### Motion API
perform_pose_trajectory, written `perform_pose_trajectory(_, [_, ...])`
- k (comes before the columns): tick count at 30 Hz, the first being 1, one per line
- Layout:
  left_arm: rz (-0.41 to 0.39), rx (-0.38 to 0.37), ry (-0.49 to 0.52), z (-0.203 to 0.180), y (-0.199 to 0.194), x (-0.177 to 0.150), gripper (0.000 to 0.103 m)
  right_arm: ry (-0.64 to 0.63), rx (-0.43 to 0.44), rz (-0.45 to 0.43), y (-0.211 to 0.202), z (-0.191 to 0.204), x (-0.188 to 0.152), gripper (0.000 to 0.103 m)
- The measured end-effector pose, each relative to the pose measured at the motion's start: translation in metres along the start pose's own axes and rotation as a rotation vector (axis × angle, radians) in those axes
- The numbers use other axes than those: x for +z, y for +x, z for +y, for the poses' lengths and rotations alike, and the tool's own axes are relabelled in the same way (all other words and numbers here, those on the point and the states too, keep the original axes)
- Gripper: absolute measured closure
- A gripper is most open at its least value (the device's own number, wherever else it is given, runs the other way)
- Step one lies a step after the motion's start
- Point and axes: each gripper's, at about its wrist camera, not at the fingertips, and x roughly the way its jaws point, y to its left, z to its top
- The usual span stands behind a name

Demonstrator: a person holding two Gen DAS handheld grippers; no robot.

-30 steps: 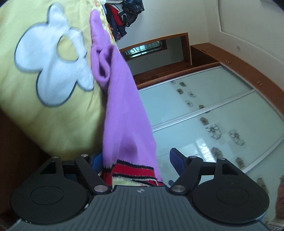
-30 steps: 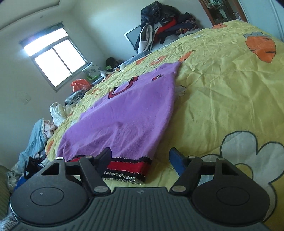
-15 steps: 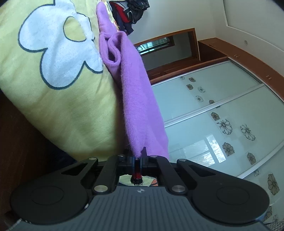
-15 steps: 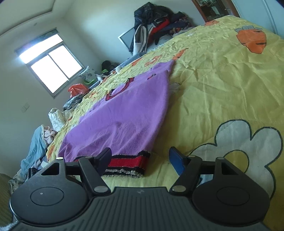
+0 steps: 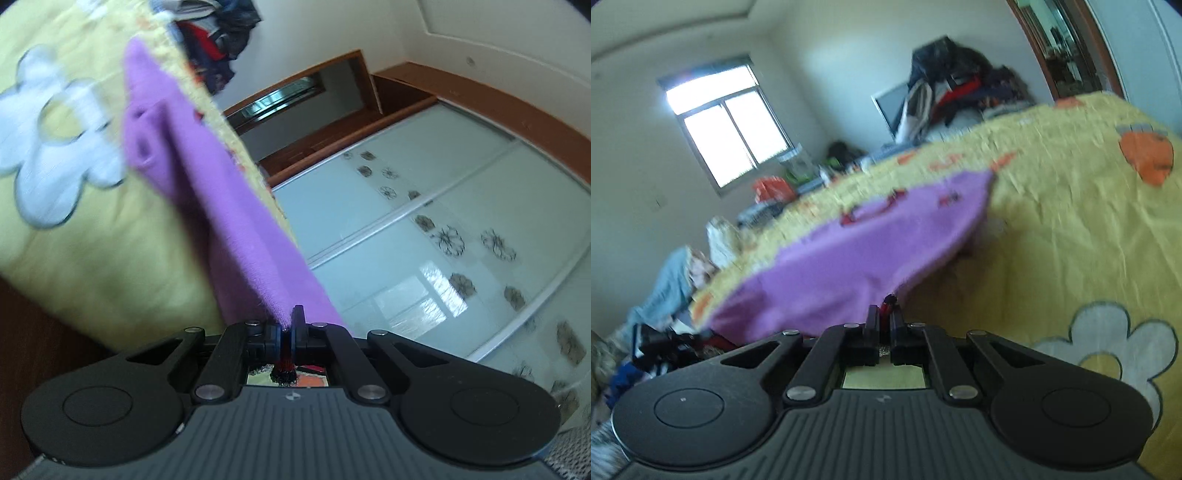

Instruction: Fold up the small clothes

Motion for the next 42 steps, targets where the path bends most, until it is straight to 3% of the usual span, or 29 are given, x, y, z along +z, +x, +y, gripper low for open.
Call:
perform_pose_trajectory(5, [-0.036,0.002,0.022,-0.02,-0.013,0.008,0.1,0.016,0.077,-0.069,-0.021,0.009,0.009,0.099])
perform_pose_trajectory(9, [-0.072,-0.049,0.041,-0.038,-0.03,0.002,0.1,0.039,0.128,-0.122,-0.043,0.015,0.013,0.099])
perform_pose_trajectory(20, [-0.177,-0.149,-0.022,-0.054,-0.074,-0.028,0.1,0.152,0.171,-0.148,-0.079,0.016,0.006,0.098])
perform_pose_trajectory(27, [-0.216,-0.291,0.022,-0.064,-0.095,-0.037,0.1,0.162,0.206,-0.163,-0.095,0.031,0.003,0.098])
perform_pose_trajectory(32, [-0.243,-0.285,-0.01,-0.053,-0.104,-0.043,0.1,0.265,0.167,-0.131,-0.072,0.005,-0.005,0.098])
perform_pose_trajectory(36, [-0.29,-0.213,-0.11,-0.032,-0.089,-0.039,0.1,0.31,0.177,-0.133,-0.051,-0.017,0.0,0.098])
perform_pose_trajectory(42, [-0.256,-0.139,-0.13,-0.014,-0.026,0.027,0.1,0.345,0.169,-0.077,0.026,-0.058,0.045,0.098])
